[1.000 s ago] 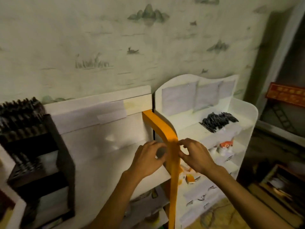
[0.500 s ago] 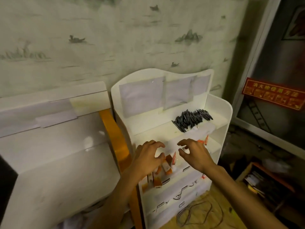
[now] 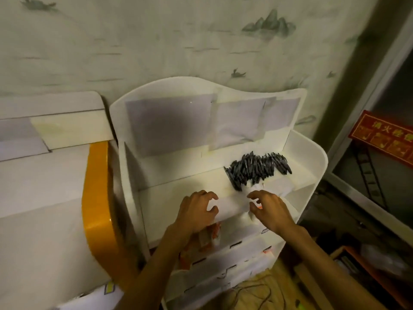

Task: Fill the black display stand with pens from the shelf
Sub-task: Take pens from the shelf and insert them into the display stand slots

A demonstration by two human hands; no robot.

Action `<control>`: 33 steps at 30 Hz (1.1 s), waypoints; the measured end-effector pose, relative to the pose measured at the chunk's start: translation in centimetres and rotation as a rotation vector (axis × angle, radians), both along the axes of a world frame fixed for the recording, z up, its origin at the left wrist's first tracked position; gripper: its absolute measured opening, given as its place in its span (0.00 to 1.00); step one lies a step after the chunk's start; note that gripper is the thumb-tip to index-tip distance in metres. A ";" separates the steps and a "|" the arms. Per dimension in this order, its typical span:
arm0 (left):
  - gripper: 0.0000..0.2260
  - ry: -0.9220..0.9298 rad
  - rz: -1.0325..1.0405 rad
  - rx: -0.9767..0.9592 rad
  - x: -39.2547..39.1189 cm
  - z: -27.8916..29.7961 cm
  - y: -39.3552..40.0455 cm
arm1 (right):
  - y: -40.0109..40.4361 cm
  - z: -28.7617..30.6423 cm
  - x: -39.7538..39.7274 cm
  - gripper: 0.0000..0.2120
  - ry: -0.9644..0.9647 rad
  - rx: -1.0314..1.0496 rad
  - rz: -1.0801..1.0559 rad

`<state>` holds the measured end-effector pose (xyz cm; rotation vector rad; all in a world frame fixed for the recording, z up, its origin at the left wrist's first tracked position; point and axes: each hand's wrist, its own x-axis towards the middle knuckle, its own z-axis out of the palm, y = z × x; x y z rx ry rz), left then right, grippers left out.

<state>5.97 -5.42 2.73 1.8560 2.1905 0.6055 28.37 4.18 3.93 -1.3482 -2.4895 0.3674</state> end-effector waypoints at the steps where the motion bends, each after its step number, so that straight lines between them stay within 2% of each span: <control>1: 0.14 0.002 0.017 -0.014 0.2 -0.2 0.7 | 1.0 -0.2 0.1 0.14 0.009 -0.006 -0.002; 11: 0.23 0.046 0.043 -0.298 1.5 -2.1 7.1 | 9.8 -1.6 0.0 0.13 0.136 -0.112 0.060; 20: 0.21 0.035 0.252 -0.234 3.6 -3.5 14.5 | 18.5 -2.9 -0.5 0.14 0.162 -0.164 0.200; 27: 0.21 0.179 0.311 -0.253 5.7 -4.9 21.4 | 24.1 -3.3 -1.3 0.09 0.131 -0.163 0.302; 33: 0.22 0.249 0.354 -0.300 6.5 -6.0 26.7 | 27.3 -3.4 -0.8 0.11 0.093 -0.147 0.366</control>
